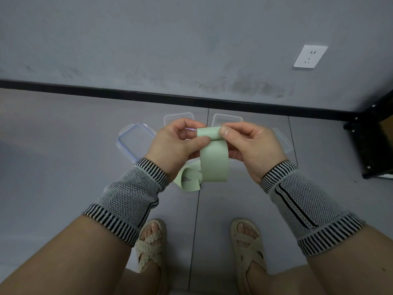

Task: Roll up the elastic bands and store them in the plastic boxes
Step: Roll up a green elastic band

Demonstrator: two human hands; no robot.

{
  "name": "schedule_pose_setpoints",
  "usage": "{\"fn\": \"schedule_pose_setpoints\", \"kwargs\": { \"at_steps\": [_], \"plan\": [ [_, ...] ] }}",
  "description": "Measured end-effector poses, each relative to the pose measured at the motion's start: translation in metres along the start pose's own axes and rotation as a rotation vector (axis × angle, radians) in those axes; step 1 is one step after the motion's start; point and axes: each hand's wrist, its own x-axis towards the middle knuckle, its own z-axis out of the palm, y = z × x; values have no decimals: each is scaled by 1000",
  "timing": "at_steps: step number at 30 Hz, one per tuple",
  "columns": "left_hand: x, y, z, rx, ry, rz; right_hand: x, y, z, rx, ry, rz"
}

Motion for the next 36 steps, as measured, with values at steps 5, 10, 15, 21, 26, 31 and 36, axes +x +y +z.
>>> {"fn": "schedule_pose_setpoints", "kwargs": {
  "at_steps": [5, 10, 15, 21, 26, 31, 36],
  "plan": [
    [0, -2, 2, 41, 0, 13, 0, -1, -2, -30, 10, -12],
    [0, 0, 2, -42, -15, -118, 1, -3, -4, 2, 9, -55],
    [1, 2, -1, 10, 42, -118, 1, -1, -4, -10, 2, -76],
    [3, 0, -5, 59, 39, 0, 2, 1, -2, 7, -46, -66],
    [0, 1, -4, 170, 37, 131, 2, 1, -4, 65, -34, -21],
    [0, -2, -3, 154, 5, 157, 1, 2, -4, -13, -25, -6],
    [1, -3, -2, 134, 3, 146, 0, -1, -5, 2, -16, -39]
  ]
}}
